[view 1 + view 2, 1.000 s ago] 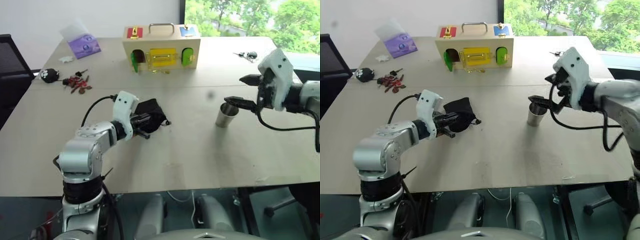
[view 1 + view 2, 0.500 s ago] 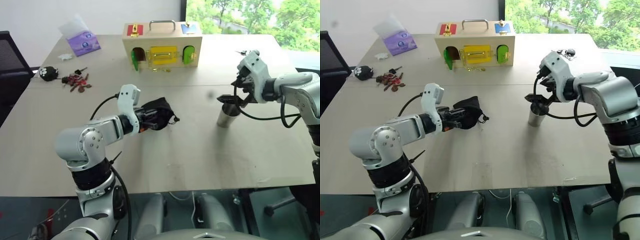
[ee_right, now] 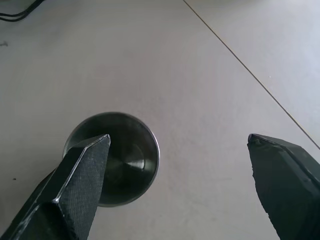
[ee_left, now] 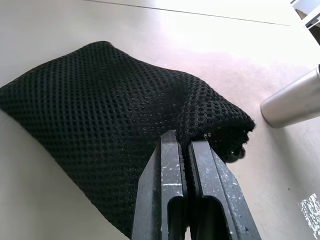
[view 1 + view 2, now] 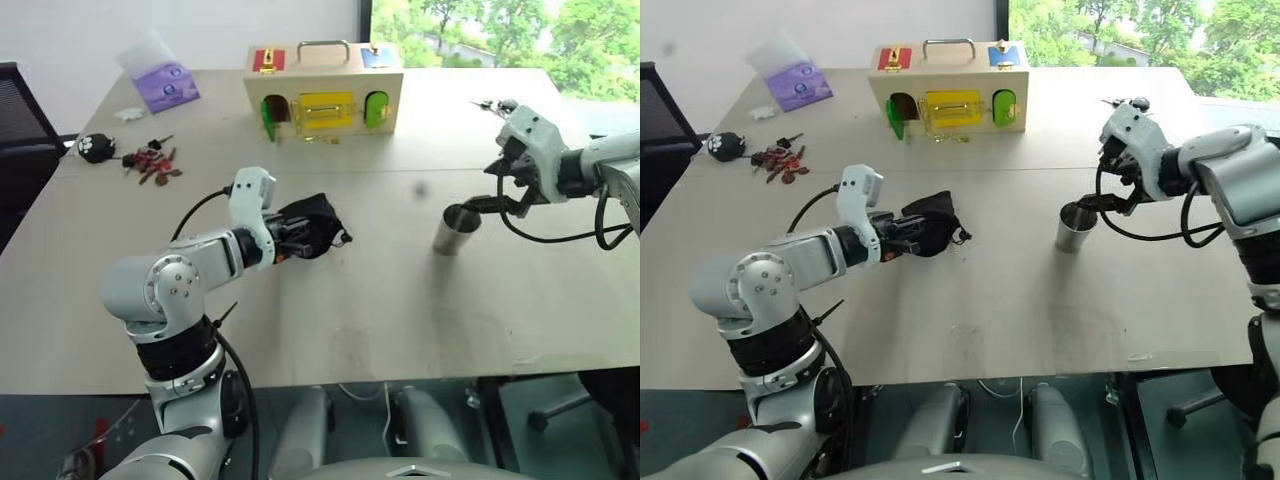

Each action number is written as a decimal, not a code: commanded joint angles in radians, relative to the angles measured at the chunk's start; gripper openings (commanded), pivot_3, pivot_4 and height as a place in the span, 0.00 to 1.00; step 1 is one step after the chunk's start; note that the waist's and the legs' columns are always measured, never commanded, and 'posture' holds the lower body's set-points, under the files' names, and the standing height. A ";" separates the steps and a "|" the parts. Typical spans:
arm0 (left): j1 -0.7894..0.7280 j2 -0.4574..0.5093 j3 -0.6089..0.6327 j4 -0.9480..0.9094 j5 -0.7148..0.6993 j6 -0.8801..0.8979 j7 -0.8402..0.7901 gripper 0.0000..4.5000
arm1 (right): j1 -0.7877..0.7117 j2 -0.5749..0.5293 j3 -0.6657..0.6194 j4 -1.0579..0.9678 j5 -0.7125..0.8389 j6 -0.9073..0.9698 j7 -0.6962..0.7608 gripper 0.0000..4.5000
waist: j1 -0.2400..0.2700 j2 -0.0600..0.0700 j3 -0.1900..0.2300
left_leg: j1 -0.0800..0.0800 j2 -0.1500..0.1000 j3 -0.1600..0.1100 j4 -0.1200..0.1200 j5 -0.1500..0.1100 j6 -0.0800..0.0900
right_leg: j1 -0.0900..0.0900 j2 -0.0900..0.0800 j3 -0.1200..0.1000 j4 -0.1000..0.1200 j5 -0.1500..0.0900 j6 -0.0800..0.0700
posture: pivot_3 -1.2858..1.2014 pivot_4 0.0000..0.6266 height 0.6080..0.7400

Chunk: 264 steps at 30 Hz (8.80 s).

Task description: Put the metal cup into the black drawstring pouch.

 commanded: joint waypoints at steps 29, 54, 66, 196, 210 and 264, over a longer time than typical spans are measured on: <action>-0.137 0.014 -0.039 0.314 -0.167 -0.004 0.031 0.00 | 0.573 0.624 -0.490 -0.593 0.378 0.041 -0.389 0.00 | 0.005 0.000 -0.001 | 0.000 0.000 -0.004 0.002 0.000 -0.001 | 0.000 0.000 0.000 0.003 0.001 0.001 | 0.52 0.24 1.00; -0.118 0.056 -0.072 0.340 -0.198 0.002 0.018 0.00 | 0.622 0.818 -0.124 -0.116 -0.050 -0.548 -0.509 0.00 | -0.003 0.000 -0.001 | 0.001 -0.001 -0.002 0.002 0.001 -0.002 | -0.003 0.000 0.003 0.009 0.000 0.001 | 0.52 0.24 1.00; -0.044 0.070 -0.070 0.223 -0.232 -0.005 0.034 0.00 | 0.520 0.854 -0.026 0.166 -0.266 -0.747 -0.588 0.00 | -0.021 -0.001 -0.002 | 0.012 -0.001 -0.001 0.002 0.002 -0.003 | 0.003 0.001 0.005 0.015 0.000 0.001 | 0.52 0.24 1.00; 0.215 0.395 -0.063 0.046 -0.608 -0.822 -0.119 1.00 | -0.151 0.636 -0.187 -0.097 -0.231 -0.596 -0.419 0.00 | -0.015 -0.001 0.000 | -0.001 0.001 -0.001 -0.011 0.003 -0.005 | -0.006 0.000 0.001 -0.001 0.000 -0.001 | 0.52 0.24 1.00; -0.002 0.311 -0.317 0.182 -0.335 -0.961 -0.273 1.00 | -0.126 0.613 -0.161 -0.121 -0.258 -0.613 -0.403 0.00 | -0.017 -0.001 0.000 | -0.001 0.000 0.001 -0.011 0.003 -0.005 | -0.006 0.000 0.001 -0.001 0.000 -0.001 | 0.52 0.24 1.00; -0.222 0.145 -0.502 0.765 0.257 -1.405 -0.391 0.04 | 0.149 0.361 -0.523 0.037 -0.087 -0.299 -0.644 0.00 | -0.009 0.002 0.000 | -0.002 -0.001 0.005 -0.011 0.001 0.000 | -0.006 0.000 0.003 -0.001 0.000 0.000 | 0.52 0.24 1.00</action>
